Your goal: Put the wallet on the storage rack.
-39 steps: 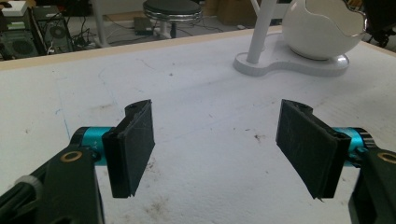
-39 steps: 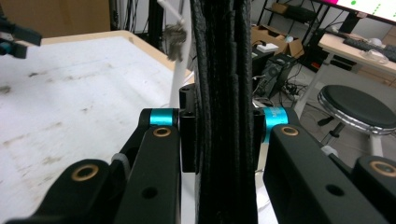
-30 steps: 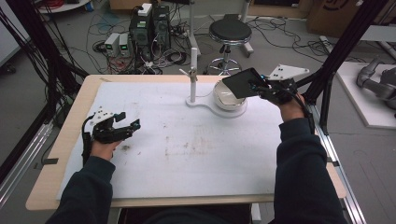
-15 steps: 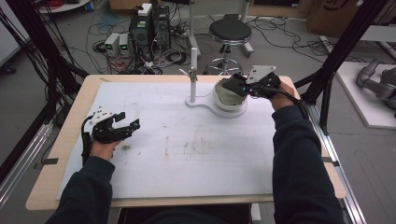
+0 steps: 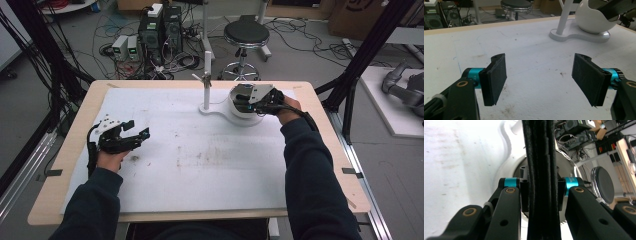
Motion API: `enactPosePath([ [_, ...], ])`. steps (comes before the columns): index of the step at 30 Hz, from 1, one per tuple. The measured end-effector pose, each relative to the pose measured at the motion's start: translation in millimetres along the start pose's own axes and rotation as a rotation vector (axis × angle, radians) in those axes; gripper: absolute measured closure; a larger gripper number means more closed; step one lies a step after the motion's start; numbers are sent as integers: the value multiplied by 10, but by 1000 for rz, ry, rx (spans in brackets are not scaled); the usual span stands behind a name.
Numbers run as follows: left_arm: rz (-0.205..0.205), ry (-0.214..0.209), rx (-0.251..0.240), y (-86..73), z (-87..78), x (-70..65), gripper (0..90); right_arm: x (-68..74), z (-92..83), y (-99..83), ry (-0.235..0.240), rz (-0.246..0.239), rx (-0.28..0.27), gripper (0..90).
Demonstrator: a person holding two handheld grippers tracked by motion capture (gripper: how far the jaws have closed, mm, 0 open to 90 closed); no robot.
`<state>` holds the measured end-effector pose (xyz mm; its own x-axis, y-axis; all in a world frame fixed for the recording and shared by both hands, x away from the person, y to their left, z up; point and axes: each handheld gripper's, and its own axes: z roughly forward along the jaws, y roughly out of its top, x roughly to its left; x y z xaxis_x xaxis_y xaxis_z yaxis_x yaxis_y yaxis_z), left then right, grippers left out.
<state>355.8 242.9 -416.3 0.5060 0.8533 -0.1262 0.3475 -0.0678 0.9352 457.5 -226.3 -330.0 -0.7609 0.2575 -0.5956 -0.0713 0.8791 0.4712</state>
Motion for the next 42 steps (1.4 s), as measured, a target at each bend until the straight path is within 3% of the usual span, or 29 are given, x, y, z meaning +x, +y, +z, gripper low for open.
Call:
enactPosePath([
  [4,-1,-3,1,-1,6,-7,278,79,-12,-66,7,34,-19,709],
  [7,-3,1,2,-2,2,-4,278,124,2,-110,21,105,-48,603],
  [9,-4,2,-2,0,1,1,279,126,22,-130,61,175,-33,526],
  [11,-5,0,0,0,0,1,279,138,4,-132,75,180,-29,493],
  [18,-5,-3,-5,3,-7,3,281,116,-156,-110,93,257,-102,447],
  [20,-8,-3,1,2,-4,2,282,122,-204,-107,109,258,-114,482],
  [23,-9,-5,3,0,0,0,283,139,-262,-99,133,234,-128,636],
  [25,-9,-5,3,0,2,-1,284,151,-268,-98,139,206,-121,706],
  [27,-9,-6,5,1,1,-1,284,173,-255,-81,118,147,-107,754],
  [30,-15,-6,3,0,-2,1,285,224,-241,-50,89,70,-75,773],
  [34,-16,-6,7,-2,4,8,286,190,-301,-46,39,30,-60,797],
  [36,-18,-8,8,-3,7,4,286,186,-303,-38,51,16,-48,796],
  [42,-17,-9,6,-1,5,1,290,167,-277,-68,78,57,-66,794],
])
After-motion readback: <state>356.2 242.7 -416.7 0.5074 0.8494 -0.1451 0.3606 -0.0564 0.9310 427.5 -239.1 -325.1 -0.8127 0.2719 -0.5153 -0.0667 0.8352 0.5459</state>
